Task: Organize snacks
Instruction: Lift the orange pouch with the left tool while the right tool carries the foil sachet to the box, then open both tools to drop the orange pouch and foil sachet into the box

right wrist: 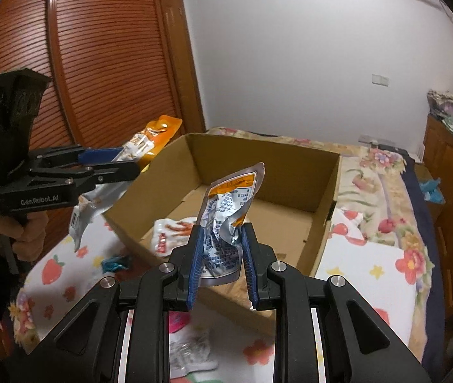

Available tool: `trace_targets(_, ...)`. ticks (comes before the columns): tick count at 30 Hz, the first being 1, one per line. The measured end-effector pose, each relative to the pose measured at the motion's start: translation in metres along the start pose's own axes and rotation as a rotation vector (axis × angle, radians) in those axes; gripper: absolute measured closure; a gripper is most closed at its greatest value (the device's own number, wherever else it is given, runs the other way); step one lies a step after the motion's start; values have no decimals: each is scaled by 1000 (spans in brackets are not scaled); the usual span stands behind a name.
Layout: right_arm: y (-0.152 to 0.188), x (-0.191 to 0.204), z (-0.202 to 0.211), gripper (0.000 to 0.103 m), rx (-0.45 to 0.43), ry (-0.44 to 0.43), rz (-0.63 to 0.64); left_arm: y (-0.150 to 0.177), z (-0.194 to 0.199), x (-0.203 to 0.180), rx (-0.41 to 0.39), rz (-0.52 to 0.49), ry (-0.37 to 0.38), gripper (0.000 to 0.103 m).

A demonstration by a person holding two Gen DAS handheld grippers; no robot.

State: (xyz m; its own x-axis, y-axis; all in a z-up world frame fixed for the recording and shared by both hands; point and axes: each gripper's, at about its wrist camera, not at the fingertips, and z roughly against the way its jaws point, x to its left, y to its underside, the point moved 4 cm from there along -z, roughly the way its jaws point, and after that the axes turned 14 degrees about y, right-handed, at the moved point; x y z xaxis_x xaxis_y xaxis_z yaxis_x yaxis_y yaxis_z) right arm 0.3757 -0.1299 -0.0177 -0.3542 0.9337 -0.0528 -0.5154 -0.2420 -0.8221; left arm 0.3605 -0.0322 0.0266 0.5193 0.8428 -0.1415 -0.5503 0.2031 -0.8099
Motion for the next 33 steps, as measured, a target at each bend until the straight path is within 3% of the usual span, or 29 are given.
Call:
trace_targets(15, 7, 0, -33, 80, 63, 34, 5, -10, -33, 21, 47, 27, -47, 60)
trace_targets(24, 9, -3, -23, 79, 53, 15, -17, -7, -45, 27, 71, 43, -58, 58)
trace_targets(33, 17, 7, -1, 75, 43, 24, -5, 3, -27, 14, 62, 44, -43, 58)
